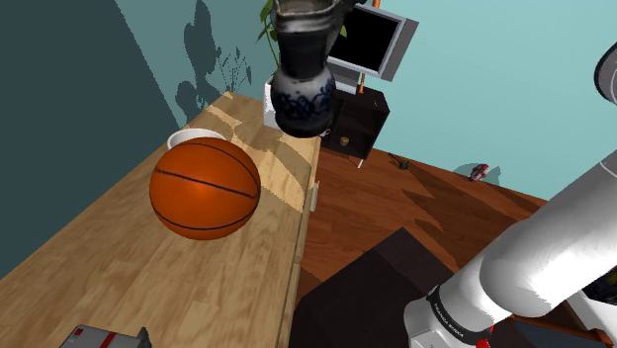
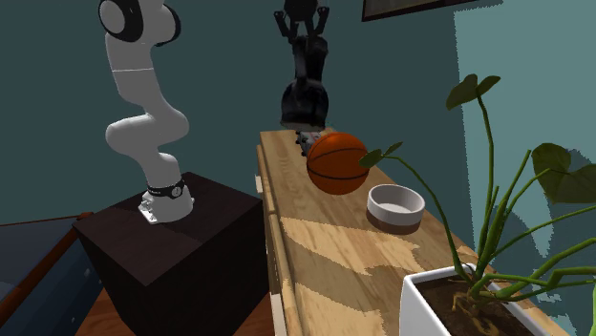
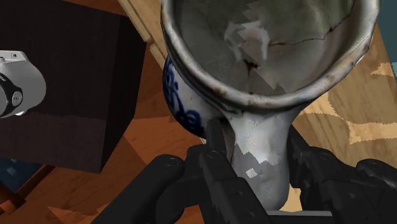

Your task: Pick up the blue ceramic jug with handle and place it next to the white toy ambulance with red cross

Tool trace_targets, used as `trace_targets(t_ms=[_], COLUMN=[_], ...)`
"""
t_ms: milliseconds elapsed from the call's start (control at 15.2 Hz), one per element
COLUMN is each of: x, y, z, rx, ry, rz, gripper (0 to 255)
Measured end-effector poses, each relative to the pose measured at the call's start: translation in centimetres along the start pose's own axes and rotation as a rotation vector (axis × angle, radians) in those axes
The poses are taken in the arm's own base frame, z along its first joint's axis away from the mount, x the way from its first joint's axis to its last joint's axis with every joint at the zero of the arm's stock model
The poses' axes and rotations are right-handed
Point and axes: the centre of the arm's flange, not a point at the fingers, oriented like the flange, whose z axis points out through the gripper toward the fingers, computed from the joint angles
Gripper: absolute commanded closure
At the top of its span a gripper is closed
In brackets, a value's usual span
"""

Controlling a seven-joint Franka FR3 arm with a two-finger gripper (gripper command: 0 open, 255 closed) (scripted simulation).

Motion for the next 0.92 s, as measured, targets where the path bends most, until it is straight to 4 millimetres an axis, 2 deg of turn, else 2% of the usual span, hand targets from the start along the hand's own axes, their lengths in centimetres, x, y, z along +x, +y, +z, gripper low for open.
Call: trace_targets(t_ms=[924], x=[-15.1], y=[11.1], z=[0.9], rx=[0.0], ry=[0.001], rz=[0.0], gripper=[255])
